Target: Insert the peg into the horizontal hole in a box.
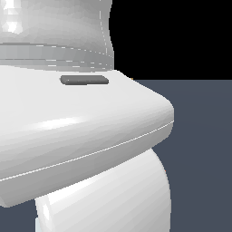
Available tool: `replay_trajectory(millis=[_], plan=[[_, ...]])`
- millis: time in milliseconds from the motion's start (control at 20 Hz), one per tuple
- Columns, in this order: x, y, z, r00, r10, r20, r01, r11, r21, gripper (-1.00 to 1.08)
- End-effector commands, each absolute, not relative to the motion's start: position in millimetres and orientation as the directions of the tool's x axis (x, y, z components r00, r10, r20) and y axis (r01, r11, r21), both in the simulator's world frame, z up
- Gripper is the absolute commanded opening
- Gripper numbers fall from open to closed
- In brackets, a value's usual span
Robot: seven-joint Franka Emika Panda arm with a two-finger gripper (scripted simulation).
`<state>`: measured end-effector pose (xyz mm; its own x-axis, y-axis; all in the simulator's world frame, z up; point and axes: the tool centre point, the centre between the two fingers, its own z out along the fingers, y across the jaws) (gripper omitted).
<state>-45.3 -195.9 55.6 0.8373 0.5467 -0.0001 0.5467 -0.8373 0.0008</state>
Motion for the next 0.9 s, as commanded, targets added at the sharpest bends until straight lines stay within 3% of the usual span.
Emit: replay_trajectory(millis=[0, 450, 500, 850], plan=[[-46, -196, 43, 0.838, 0.545, -0.001, 0.545, -0.838, 0.000, 1.00], [-46, -196, 19, 0.840, 0.543, 0.000, 0.543, -0.840, 0.000, 1.00], [-46, -196, 19, 0.840, 0.543, 0.000, 0.543, -0.840, 0.000, -1.00], [-46, -196, 19, 0.840, 0.543, 0.000, 0.543, -0.840, 0.000, -1.00]])
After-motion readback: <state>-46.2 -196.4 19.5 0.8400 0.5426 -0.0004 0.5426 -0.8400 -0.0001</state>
